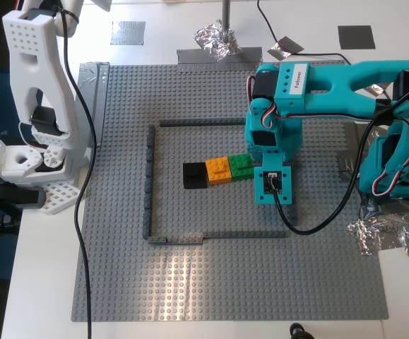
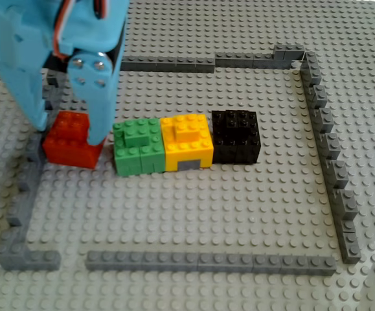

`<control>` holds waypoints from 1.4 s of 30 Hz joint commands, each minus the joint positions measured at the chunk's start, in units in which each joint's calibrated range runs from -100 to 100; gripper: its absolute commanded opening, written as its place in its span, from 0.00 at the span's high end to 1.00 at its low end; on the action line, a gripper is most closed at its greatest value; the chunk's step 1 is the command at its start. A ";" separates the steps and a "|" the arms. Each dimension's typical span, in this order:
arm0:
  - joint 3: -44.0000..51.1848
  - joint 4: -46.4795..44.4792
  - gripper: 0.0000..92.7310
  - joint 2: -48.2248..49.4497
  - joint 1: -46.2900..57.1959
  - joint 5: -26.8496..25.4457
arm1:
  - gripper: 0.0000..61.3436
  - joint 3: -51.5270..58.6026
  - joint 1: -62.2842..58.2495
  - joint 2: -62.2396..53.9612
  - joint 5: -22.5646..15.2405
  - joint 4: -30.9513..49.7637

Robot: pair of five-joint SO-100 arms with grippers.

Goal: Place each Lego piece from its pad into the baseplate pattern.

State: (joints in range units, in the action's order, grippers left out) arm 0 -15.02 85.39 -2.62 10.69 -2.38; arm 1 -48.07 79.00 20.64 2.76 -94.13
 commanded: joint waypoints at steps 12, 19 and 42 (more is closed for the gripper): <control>5.23 0.04 0.82 5.54 8.86 -0.19 | 1.00 44.68 -6.28 -30.77 1.46 8.53; 5.05 -2.64 0.82 9.14 19.52 0.16 | 1.00 48.20 -7.07 -36.60 1.02 6.33; 10.46 -3.05 0.82 11.98 47.09 0.16 | 1.00 34.93 -9.03 -26.91 -1.22 1.29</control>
State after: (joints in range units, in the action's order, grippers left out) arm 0 -7.80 82.61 7.27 55.38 -2.22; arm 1 -3.00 69.91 -9.50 2.08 -91.63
